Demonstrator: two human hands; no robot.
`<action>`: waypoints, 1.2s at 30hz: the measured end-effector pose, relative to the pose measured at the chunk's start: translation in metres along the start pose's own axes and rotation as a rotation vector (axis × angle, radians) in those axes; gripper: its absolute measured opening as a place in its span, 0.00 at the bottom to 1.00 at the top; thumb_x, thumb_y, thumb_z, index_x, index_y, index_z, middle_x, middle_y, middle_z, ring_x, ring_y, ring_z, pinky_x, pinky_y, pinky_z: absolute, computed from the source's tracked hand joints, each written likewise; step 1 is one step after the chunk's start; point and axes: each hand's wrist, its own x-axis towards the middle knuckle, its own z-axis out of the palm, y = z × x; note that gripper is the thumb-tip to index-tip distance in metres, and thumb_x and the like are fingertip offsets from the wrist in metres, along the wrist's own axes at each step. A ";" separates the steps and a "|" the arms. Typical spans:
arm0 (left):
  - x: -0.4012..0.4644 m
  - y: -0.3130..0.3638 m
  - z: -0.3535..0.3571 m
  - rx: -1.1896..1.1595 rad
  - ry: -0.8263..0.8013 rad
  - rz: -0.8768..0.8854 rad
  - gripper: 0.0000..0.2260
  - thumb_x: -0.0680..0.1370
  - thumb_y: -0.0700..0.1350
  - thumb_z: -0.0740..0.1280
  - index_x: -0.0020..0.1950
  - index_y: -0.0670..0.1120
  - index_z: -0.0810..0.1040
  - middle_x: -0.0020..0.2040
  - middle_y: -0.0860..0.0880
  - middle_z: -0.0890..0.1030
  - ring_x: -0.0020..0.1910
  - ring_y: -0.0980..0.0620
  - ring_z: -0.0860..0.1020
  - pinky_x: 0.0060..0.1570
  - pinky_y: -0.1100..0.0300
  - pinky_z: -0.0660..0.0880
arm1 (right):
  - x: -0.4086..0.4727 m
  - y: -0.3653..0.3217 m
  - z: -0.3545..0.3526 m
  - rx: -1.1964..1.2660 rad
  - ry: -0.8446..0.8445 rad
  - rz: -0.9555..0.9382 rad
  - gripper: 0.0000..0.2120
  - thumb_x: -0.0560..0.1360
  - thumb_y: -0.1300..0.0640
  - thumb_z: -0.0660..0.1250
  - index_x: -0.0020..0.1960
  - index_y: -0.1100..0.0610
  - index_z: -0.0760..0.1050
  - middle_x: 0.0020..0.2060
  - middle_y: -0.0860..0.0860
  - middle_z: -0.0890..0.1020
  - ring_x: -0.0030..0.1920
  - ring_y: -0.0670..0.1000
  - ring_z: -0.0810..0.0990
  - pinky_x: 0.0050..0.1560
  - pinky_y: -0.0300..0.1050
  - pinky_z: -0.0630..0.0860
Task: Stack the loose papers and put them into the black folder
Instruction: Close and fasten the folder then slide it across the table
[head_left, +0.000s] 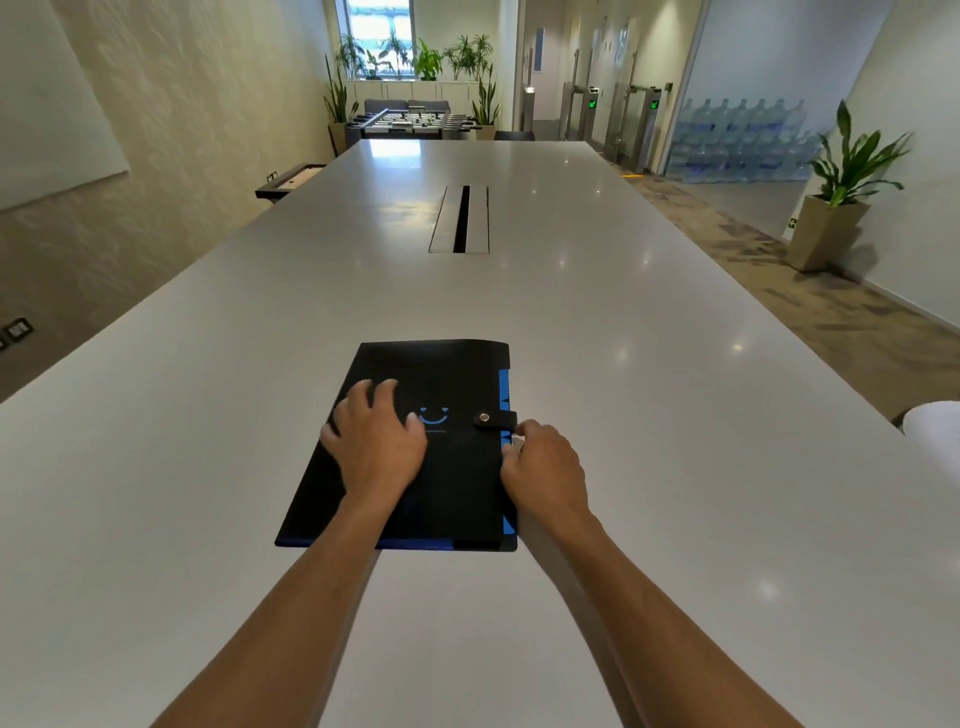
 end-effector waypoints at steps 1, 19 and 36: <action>-0.001 -0.004 -0.002 0.026 -0.040 -0.070 0.26 0.75 0.53 0.66 0.72 0.51 0.66 0.74 0.44 0.63 0.73 0.42 0.61 0.68 0.36 0.57 | -0.001 -0.001 -0.001 -0.021 -0.031 0.021 0.13 0.78 0.51 0.62 0.58 0.57 0.75 0.50 0.53 0.80 0.41 0.48 0.72 0.40 0.41 0.68; 0.046 -0.038 -0.024 -0.521 -0.411 -0.430 0.24 0.73 0.47 0.73 0.67 0.45 0.71 0.62 0.41 0.77 0.56 0.42 0.77 0.57 0.45 0.76 | 0.011 0.011 -0.024 0.722 -0.361 0.334 0.21 0.75 0.51 0.69 0.62 0.51 0.63 0.55 0.51 0.78 0.49 0.51 0.82 0.43 0.44 0.80; 0.125 -0.020 -0.004 -0.859 -0.368 -0.195 0.23 0.74 0.52 0.72 0.67 0.56 0.69 0.56 0.50 0.78 0.50 0.50 0.81 0.43 0.57 0.79 | 0.128 0.001 -0.023 0.998 -0.214 0.185 0.26 0.72 0.55 0.74 0.65 0.48 0.67 0.56 0.54 0.80 0.49 0.54 0.84 0.46 0.52 0.83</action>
